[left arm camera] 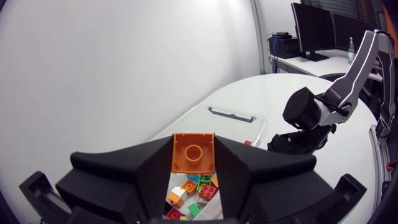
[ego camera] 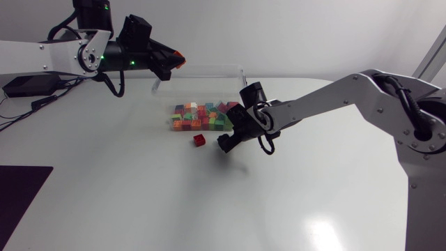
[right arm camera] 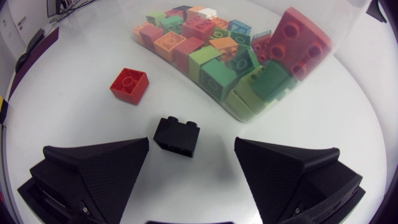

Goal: Place the duplo bricks in the container

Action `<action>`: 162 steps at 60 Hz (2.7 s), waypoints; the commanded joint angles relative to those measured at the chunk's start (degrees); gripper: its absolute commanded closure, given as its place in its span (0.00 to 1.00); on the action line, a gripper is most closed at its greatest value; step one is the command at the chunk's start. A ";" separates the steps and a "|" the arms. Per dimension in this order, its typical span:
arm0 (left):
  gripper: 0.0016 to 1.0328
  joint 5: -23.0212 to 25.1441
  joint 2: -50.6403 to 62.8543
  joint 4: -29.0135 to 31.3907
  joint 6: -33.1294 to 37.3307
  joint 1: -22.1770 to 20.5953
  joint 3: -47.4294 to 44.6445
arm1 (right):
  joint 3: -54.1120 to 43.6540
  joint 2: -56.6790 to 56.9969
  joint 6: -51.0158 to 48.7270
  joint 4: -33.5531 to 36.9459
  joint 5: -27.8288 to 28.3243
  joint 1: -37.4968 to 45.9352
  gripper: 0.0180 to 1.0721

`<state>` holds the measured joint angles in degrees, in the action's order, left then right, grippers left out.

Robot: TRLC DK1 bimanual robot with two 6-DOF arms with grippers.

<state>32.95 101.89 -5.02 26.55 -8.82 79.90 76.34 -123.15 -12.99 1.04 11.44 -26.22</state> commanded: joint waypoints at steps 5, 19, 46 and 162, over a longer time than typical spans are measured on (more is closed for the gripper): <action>0.73 0.01 2.97 -0.17 -2.29 0.03 4.21 | 1.45 -1.83 1.83 -0.42 -0.63 -0.59 0.05; 0.73 -1.05 6.66 -0.43 -2.99 0.21 7.73 | 1.36 -2.62 2.18 -1.48 -1.16 -1.47 0.31; 0.68 -4.74 13.95 -1.14 -3.61 -1.29 13.44 | -0.75 -0.86 1.39 -2.44 -0.98 -1.20 0.71; 0.05 -9.22 20.63 4.31 15.73 -7.18 -7.21 | -9.63 40.36 0.78 7.75 3.50 4.16 0.73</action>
<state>24.43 119.63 0.45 43.31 -15.51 70.57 65.30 -84.07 -13.23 7.99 14.28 -22.68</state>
